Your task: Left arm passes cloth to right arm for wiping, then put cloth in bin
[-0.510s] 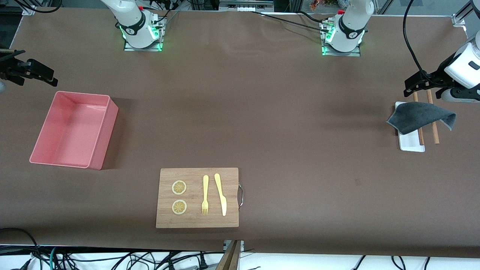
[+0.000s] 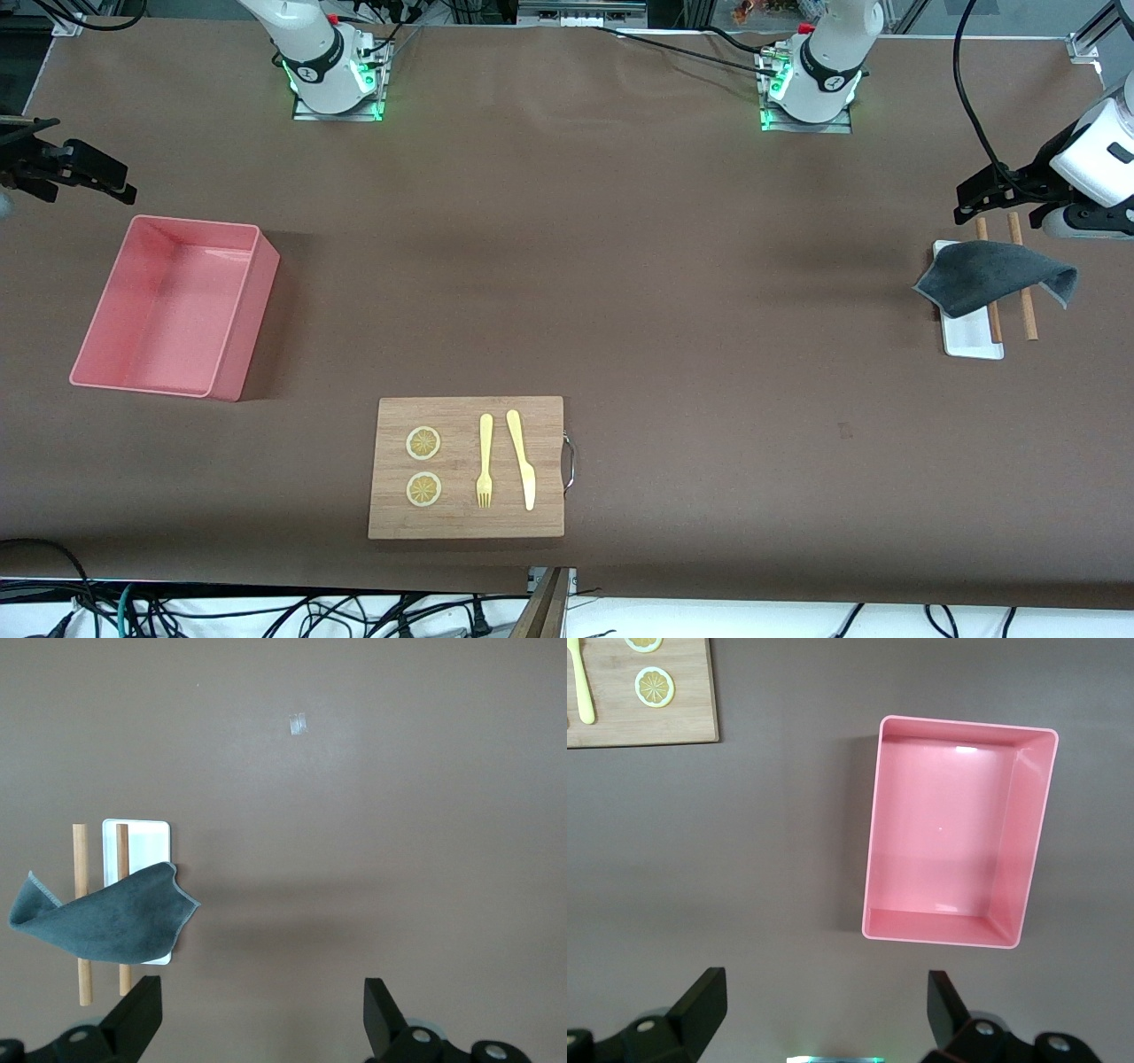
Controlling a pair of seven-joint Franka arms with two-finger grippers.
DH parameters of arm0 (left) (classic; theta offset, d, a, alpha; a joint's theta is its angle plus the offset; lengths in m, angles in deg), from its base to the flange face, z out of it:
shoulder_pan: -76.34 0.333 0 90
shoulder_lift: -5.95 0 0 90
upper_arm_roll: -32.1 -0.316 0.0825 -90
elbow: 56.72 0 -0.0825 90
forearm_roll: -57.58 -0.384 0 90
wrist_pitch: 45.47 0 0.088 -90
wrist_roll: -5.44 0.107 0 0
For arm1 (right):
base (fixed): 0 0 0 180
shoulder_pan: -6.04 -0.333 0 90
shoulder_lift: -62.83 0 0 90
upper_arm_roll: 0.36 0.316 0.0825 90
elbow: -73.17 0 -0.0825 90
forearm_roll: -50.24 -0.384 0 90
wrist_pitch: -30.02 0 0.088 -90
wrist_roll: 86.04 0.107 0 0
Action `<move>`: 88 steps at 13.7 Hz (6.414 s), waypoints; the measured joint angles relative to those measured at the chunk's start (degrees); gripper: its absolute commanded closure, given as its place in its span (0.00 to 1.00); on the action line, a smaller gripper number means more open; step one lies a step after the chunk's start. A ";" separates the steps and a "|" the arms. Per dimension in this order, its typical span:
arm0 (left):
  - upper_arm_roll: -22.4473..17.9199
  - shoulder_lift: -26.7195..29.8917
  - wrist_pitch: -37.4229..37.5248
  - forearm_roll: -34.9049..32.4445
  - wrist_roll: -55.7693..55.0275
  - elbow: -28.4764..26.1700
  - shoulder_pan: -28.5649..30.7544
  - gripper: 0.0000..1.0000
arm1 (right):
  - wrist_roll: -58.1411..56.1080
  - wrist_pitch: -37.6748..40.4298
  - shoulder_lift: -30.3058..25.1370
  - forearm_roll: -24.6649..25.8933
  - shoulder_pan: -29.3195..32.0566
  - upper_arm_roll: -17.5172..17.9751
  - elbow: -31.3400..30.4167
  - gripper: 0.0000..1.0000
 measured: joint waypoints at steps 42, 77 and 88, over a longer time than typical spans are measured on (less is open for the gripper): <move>-0.36 -0.22 0.78 0.00 0.03 -0.13 0.49 0.00 | 3.28 -0.24 0.62 -0.29 -0.08 0.55 0.32 0.00; -1.55 -14.84 1.13 -0.83 29.48 0.23 18.62 0.00 | 3.36 -0.26 0.62 -0.29 -0.07 0.52 0.35 0.00; -1.40 -27.22 -0.96 -4.38 52.22 0.17 27.45 0.00 | 3.36 -0.19 3.66 -0.31 -0.40 0.87 0.34 0.00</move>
